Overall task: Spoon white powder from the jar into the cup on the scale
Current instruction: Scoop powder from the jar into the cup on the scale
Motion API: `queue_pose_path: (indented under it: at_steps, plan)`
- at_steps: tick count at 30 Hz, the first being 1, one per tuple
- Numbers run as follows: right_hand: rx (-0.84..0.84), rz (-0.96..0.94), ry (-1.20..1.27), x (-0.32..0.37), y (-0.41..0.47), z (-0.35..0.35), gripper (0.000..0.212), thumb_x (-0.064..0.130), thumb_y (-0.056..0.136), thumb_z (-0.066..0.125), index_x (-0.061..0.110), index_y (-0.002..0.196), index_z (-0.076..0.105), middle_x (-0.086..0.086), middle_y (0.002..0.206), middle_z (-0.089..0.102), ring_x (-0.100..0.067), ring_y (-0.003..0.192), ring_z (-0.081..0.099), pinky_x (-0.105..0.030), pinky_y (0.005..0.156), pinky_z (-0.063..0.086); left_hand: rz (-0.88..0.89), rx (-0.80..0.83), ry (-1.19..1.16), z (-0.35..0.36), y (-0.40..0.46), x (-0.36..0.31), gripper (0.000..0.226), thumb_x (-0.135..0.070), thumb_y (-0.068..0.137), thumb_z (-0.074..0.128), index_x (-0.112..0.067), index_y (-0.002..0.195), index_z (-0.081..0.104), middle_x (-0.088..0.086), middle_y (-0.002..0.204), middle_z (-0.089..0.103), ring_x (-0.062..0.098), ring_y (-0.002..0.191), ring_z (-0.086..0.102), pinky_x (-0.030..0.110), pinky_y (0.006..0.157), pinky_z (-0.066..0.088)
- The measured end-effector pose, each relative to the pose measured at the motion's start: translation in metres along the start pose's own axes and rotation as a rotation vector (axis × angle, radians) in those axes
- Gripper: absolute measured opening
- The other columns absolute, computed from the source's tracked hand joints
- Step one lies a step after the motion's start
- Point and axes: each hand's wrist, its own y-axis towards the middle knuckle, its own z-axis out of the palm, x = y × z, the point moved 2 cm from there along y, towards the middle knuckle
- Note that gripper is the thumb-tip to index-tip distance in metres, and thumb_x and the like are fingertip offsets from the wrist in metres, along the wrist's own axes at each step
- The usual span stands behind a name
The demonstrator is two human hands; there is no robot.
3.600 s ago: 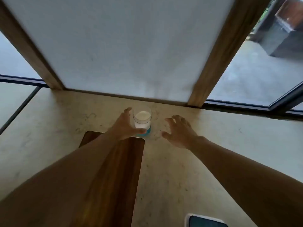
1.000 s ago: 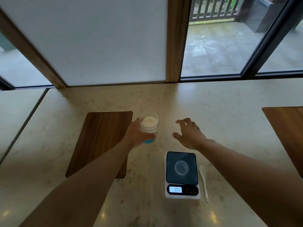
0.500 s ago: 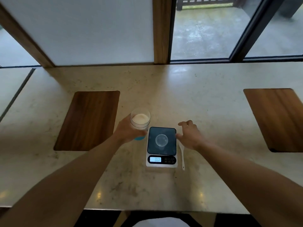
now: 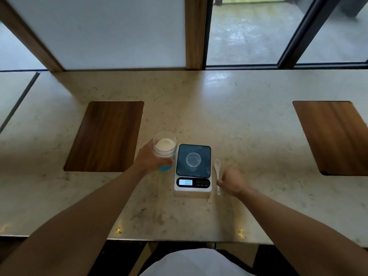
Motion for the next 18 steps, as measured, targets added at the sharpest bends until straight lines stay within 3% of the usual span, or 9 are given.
queue_pose_path:
  at_steps: [6, 11, 18]
  plan:
    - [-0.027, 0.020, -0.003, -0.005, -0.005, 0.012, 0.034, 0.033, 0.085, 0.069, 0.017, 0.058, 0.055, 0.002, 0.052, 0.050, -0.012, 0.044, 0.043, -0.026, 0.046, 0.036, -0.003, 0.018, 0.007, 0.001, -0.008, 0.006, 0.075, -0.034, 0.062, 0.089, -0.031, 0.128, 0.053, -0.008, 0.115, 0.065, 0.018, 0.107, 0.063, 0.040, 0.097, 0.054]
    - [0.009, 0.041, -0.002, -0.007, -0.007, 0.017, 0.025, 0.034, 0.087, 0.067, 0.013, 0.073, 0.068, -0.002, 0.066, 0.065, -0.018, 0.062, 0.063, -0.035, 0.061, 0.054, -0.022, 0.013, 0.006, 0.002, -0.012, 0.009, 0.074, -0.034, 0.062, 0.090, -0.030, 0.127, 0.054, -0.007, 0.114, 0.066, 0.019, 0.107, 0.063, 0.040, 0.096, 0.054]
    - [0.008, 0.031, 0.008, -0.010, -0.006, 0.021, 0.026, 0.030, 0.085, 0.067, 0.011, 0.067, 0.069, -0.004, 0.062, 0.065, -0.018, 0.056, 0.059, -0.033, 0.058, 0.052, -0.033, 0.027, 0.007, 0.003, -0.013, 0.012, 0.075, -0.035, 0.061, 0.090, -0.031, 0.127, 0.054, -0.008, 0.113, 0.065, 0.017, 0.105, 0.063, 0.041, 0.096, 0.054]
